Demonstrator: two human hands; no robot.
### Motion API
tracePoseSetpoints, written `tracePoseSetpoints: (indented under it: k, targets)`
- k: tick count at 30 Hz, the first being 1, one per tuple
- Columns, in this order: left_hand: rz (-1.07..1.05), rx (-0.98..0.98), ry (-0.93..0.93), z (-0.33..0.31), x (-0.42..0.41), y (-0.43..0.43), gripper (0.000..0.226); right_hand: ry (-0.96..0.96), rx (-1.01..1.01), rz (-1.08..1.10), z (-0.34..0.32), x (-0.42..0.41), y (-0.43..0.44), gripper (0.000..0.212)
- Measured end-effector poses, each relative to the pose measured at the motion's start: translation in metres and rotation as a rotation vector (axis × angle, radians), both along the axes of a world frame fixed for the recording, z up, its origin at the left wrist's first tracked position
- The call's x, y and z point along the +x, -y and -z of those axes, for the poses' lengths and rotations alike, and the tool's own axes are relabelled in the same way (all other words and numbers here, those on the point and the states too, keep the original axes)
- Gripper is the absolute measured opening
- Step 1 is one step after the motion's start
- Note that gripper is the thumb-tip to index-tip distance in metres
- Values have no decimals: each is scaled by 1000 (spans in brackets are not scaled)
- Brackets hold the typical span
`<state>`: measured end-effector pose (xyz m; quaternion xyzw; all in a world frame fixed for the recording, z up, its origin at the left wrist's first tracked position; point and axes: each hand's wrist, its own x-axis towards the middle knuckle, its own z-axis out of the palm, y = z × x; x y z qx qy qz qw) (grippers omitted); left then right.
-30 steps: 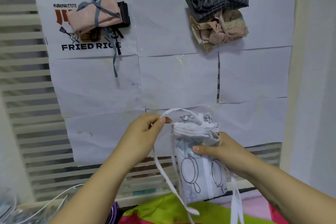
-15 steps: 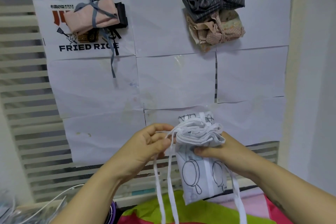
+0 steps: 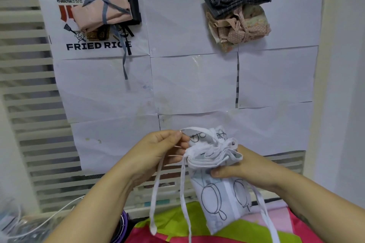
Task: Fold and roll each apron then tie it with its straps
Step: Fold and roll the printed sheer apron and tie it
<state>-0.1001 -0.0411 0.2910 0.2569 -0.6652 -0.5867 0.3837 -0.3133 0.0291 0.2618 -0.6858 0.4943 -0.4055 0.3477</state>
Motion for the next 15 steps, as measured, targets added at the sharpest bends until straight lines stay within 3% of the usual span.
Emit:
tracePoseSetpoints:
  k: [7,11,15]
  targets:
    - [124,206,-126,5,-6,-1,29,51,-34,-1,-3,5,0,36]
    - [152,317,-70,8,-13,-3,25,19,-77,39,-3,9,2,35]
    - [96,259,84,22,-14,9,26,103,-144,65,-7,8,3,33]
